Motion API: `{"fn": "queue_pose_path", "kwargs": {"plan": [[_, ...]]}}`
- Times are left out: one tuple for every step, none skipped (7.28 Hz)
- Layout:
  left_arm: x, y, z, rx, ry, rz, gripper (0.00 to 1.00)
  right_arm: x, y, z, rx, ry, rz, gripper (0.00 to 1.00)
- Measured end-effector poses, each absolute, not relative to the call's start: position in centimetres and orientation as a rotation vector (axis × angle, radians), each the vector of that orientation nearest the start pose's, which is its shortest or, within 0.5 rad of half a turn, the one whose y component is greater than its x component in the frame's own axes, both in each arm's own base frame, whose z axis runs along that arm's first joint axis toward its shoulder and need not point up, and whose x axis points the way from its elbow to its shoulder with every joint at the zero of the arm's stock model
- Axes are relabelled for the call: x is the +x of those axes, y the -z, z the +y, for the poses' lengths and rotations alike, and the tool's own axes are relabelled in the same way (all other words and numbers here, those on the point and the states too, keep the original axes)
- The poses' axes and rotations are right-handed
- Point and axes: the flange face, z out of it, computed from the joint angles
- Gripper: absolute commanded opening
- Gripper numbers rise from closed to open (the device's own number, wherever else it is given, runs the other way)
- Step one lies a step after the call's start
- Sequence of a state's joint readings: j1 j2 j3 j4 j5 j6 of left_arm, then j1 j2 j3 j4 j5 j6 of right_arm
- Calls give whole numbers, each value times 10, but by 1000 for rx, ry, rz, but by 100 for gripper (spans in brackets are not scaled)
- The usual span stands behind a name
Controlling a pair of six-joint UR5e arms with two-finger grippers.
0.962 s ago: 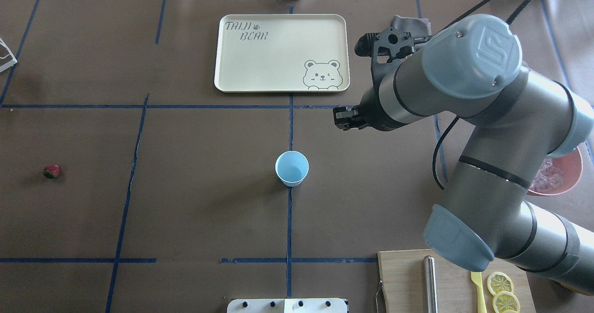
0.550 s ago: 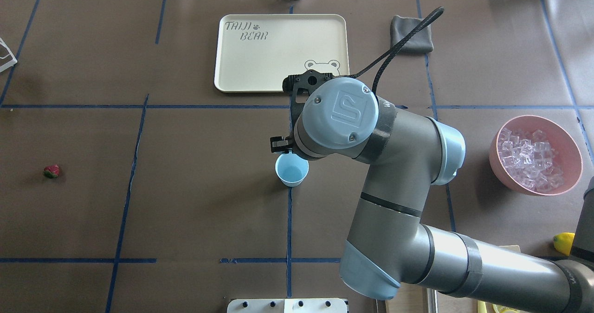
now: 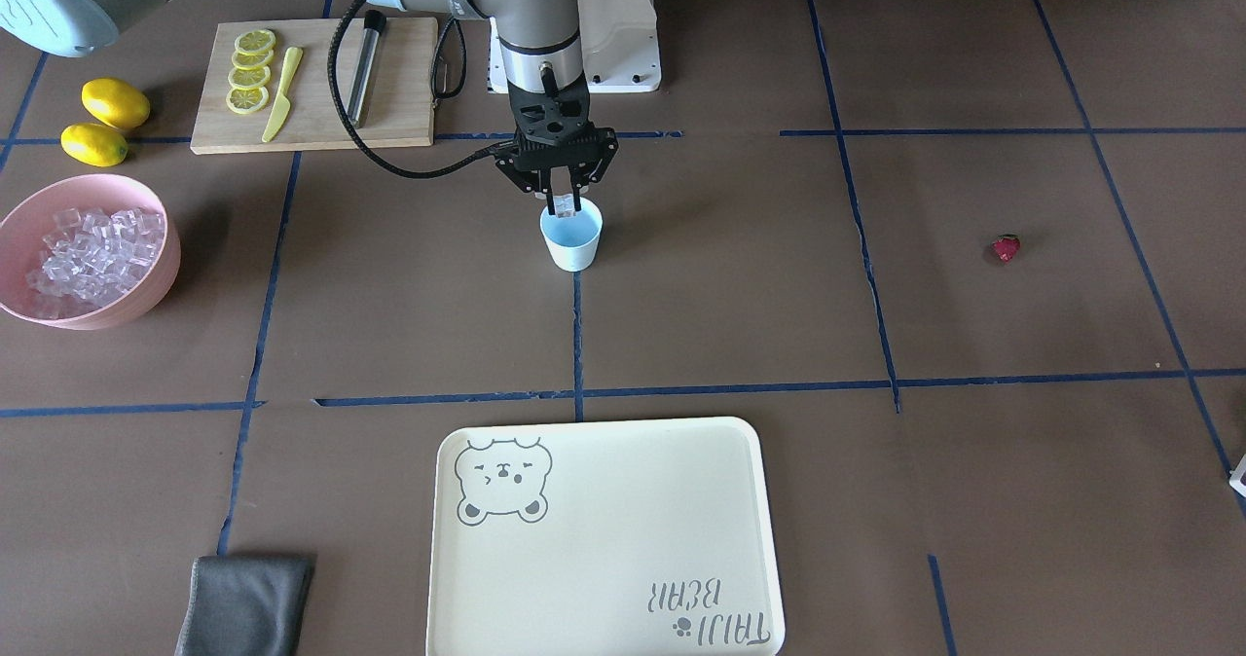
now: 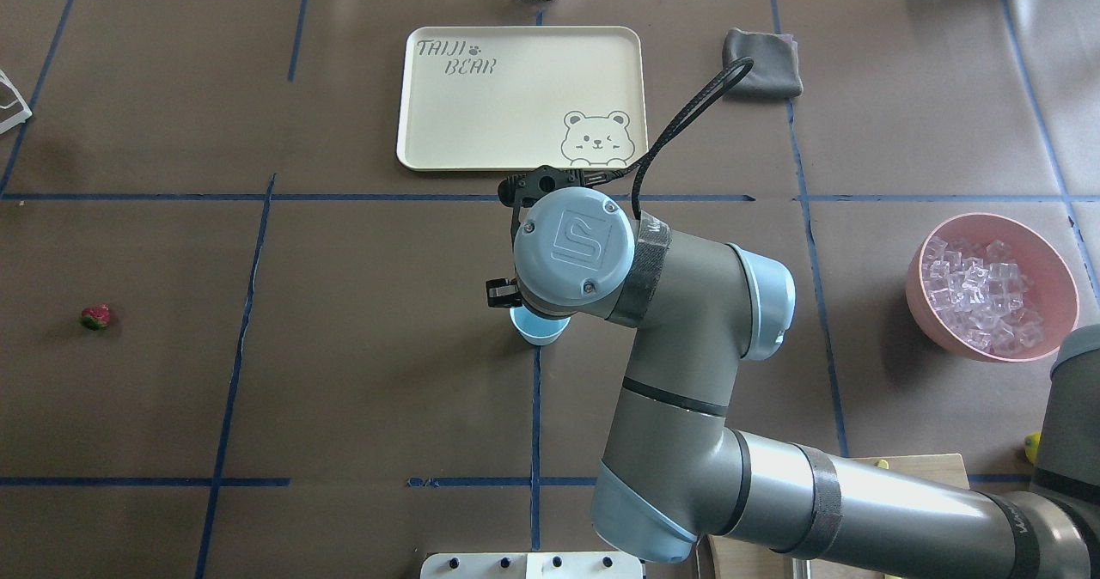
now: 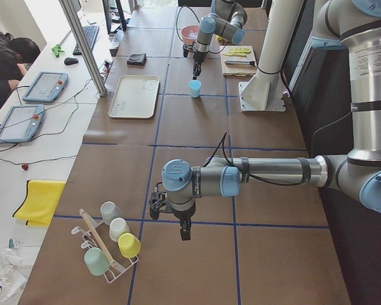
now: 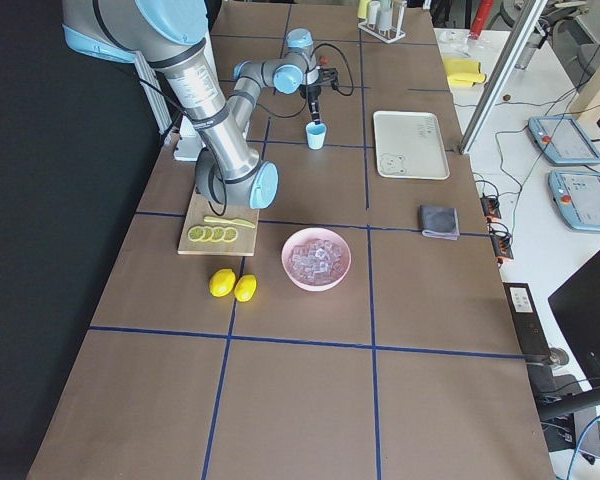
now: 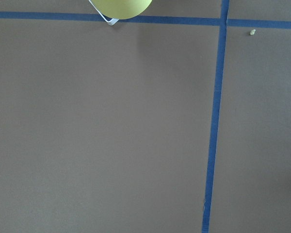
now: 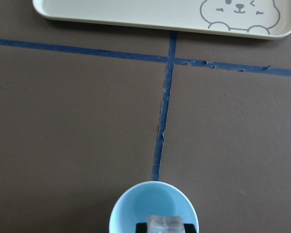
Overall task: Put ice and strawberries in cup
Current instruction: 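Open the right gripper to drop the ice cube into the blue cup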
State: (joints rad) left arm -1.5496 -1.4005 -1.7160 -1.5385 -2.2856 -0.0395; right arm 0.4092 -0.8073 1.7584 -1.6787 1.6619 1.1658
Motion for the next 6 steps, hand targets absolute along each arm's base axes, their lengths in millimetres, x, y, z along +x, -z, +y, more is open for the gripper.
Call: {"fn": "queue_pose_path", "kwargs": {"plan": [[-59,-672,-417,-77,38,713,100,-561,-143,-376,252,37,-805,0],[-59,-672,-417,-77,38,713,100,-562,-143,-375,251,39,-804,0],[-59,-672,-417,-77,38,713,100,-562,-144,-375,251,39,-803,0],[-59,-673,-416,-79,38,712,100,-562,-143,-375,251,40,-804,0],[-59,-674,-416,-80,38,712,100,-563,-143,-375,251,42,-804,9],[-59,-674,-417,-80,38,711,100,-562,-143,-374,252,44,-804,88]]}}
